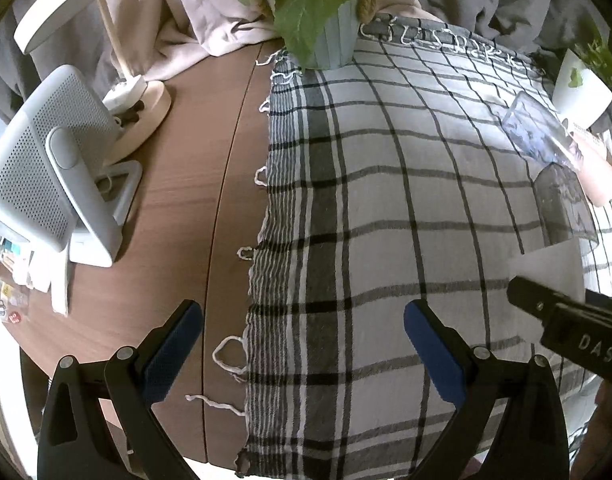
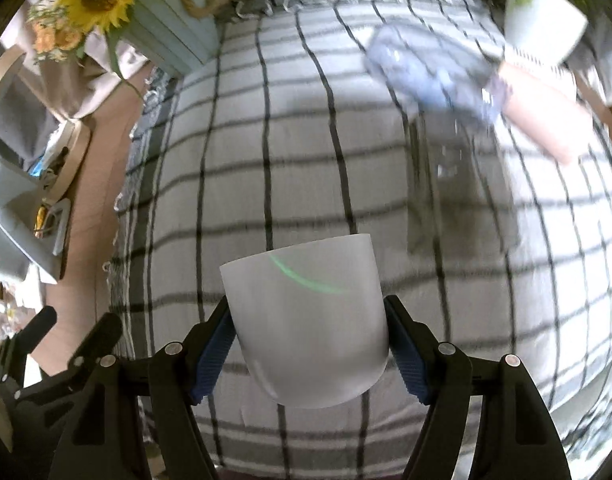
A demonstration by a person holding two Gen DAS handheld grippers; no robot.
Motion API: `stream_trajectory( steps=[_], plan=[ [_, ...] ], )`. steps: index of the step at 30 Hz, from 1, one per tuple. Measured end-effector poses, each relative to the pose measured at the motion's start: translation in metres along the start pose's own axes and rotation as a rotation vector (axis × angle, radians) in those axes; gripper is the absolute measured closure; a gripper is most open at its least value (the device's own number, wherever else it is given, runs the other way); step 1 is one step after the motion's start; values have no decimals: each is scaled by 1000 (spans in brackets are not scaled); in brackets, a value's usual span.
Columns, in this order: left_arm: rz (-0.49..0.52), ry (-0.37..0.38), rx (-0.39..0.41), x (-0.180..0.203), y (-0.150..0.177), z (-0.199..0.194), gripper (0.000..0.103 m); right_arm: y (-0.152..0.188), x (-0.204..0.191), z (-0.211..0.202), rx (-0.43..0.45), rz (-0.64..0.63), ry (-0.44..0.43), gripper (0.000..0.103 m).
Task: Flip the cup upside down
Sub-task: 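Lift the white cup with the right gripper, set it down, open, then grasp the white cup with the left gripper while the right gripper withdraws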
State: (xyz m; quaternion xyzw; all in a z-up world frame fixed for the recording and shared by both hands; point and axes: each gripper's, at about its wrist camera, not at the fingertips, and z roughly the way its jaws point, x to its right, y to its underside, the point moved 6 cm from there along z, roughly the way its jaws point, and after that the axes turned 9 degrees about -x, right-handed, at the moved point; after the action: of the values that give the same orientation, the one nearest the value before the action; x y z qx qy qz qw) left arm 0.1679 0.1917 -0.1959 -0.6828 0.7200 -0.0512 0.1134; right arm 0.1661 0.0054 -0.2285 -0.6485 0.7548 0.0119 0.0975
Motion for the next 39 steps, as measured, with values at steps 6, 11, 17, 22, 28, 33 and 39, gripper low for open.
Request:
stream_trajectory(
  steps=[6, 11, 17, 22, 28, 33, 39],
  plan=[
    [18, -5, -5, -1, 4, 4, 0, 12, 2, 14, -5, 50, -1, 31],
    [15, -9, -8, -3, 5, 5, 0, 12, 3, 20, -12, 69, -6, 31],
    [5, -8, -14, -2, 6, 6, 0, 9, 4, 19, -19, 59, -1, 30],
    [4, -10, -10, 2, 8, 2, 0, 6, 0, 19, -28, 26, 7, 27],
    [-5, -5, 7, 8, 11, -9, 0, 7, -2, 2, 10, -11, 0, 21],
    [-27, 9, 29, 14, 14, -22, 0, 13, 5, -24, 56, -28, -5, 21],
    [-38, 57, 56, 35, 20, -33, 0, 19, 25, -49, 76, -24, -34, 21]
  ],
)
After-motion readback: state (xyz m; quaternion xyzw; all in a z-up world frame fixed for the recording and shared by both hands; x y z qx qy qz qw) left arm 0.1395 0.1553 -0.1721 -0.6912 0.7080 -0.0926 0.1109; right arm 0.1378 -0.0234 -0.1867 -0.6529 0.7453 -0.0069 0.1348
